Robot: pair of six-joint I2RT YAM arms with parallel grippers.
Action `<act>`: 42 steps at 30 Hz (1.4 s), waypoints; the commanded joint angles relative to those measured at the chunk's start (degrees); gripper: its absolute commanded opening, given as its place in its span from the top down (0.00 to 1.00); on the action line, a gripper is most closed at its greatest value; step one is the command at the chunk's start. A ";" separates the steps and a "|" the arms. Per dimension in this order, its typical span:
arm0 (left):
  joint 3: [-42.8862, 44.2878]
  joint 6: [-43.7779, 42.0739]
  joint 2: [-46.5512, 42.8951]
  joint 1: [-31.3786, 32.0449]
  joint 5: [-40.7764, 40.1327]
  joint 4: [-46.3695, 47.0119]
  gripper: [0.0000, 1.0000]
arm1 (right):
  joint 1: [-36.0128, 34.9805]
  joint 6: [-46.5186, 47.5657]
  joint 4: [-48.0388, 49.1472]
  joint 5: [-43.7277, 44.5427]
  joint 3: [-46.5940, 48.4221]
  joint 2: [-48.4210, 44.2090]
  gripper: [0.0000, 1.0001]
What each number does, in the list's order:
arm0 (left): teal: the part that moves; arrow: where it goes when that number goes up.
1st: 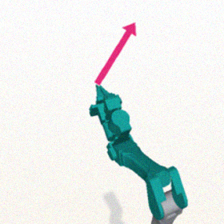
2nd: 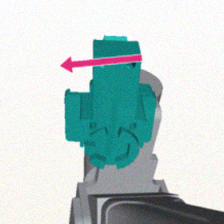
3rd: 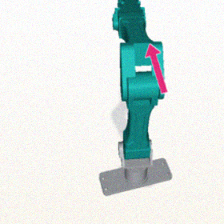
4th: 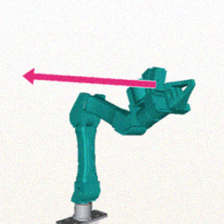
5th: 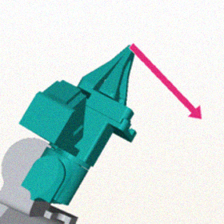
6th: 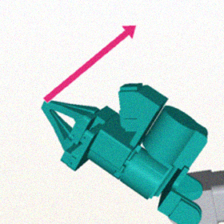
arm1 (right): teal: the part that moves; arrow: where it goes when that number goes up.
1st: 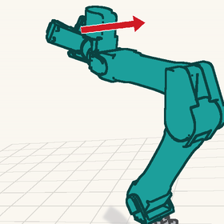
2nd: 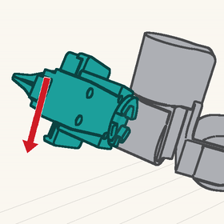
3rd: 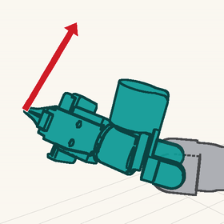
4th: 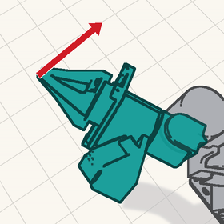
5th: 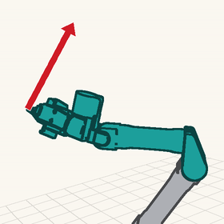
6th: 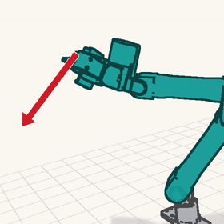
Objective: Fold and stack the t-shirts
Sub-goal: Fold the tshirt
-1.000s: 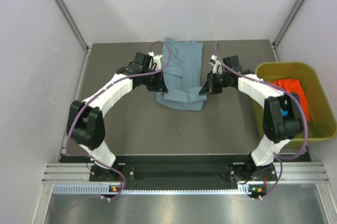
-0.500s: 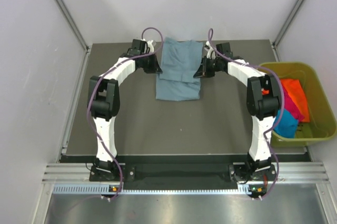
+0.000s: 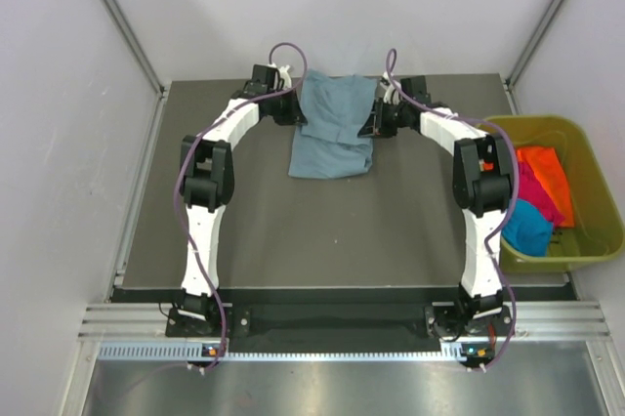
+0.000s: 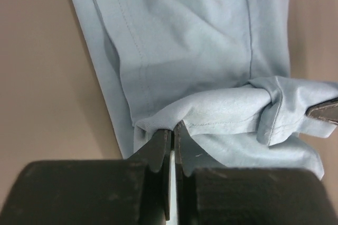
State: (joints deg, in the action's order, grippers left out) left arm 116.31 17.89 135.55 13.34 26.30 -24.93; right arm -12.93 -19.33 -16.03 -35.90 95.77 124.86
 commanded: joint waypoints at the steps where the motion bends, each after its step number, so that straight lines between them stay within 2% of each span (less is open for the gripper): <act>1: 1.20 0.04 -1.24 -0.34 1.03 0.50 0.86 | 0.53 0.09 2.67 1.18 2.76 0.30 0.81; 2: 1.02 0.13 -2.12 -0.34 0.25 0.15 0.72 | 0.62 0.08 2.67 1.44 2.93 0.21 0.63; 3: 0.94 0.13 -2.91 -0.34 -0.37 -0.55 0.64 | 0.88 0.17 2.67 1.79 3.28 -0.49 0.58; 4: 0.85 -0.13 -3.88 -0.34 -1.33 -1.08 0.58 | 0.97 0.17 2.67 2.15 3.20 -1.36 0.55; 5: 0.59 -0.66 -6.58 -0.34 -1.78 -1.44 0.43 | 1.15 0.17 2.59 2.50 2.94 -2.42 0.50; 6: 0.41 -1.79 -8.18 -0.34 -2.22 -2.48 0.36 | 1.59 0.35 2.50 2.41 2.24 -3.64 0.48; 8: -1.77 -2.59 -13.26 -0.42 -2.22 -3.11 0.30 | 2.38 0.61 1.10 1.98 0.75 -7.34 0.46; 14: -12.85 -2.42 -22.42 -1.39 0.15 -11.09 0.28 | 3.70 -2.54 -1.99 -2.41 -10.74 -17.27 0.44; 18: -18.39 -2.78 -23.04 -2.27 1.11 -15.76 0.29 | 3.44 -5.36 -0.58 -4.96 -19.37 -20.88 0.44; 23: -25.95 0.48 -22.61 -3.94 4.80 -14.10 0.28 | 2.12 -9.04 1.70 -7.25 -26.14 -20.80 0.43; 28: -28.33 3.29 -20.15 -5.43 8.75 -12.34 0.26 | 1.15 -9.94 3.63 -7.96 -26.07 -16.58 0.43; 32: -28.60 5.83 -17.78 -7.28 11.57 -10.06 0.26 | 0.71 -9.94 4.43 -8.31 -22.57 -13.42 0.43; 42: -27.10 8.92 -12.94 -7.10 13.86 -7.94 0.27 | -0.52 -12.31 8.47 -9.71 -19.83 -8.93 0.43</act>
State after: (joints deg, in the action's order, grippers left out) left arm 87.59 25.89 122.39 6.04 38.59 -35.31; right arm -12.29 -30.41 -11.16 -43.90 73.45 115.04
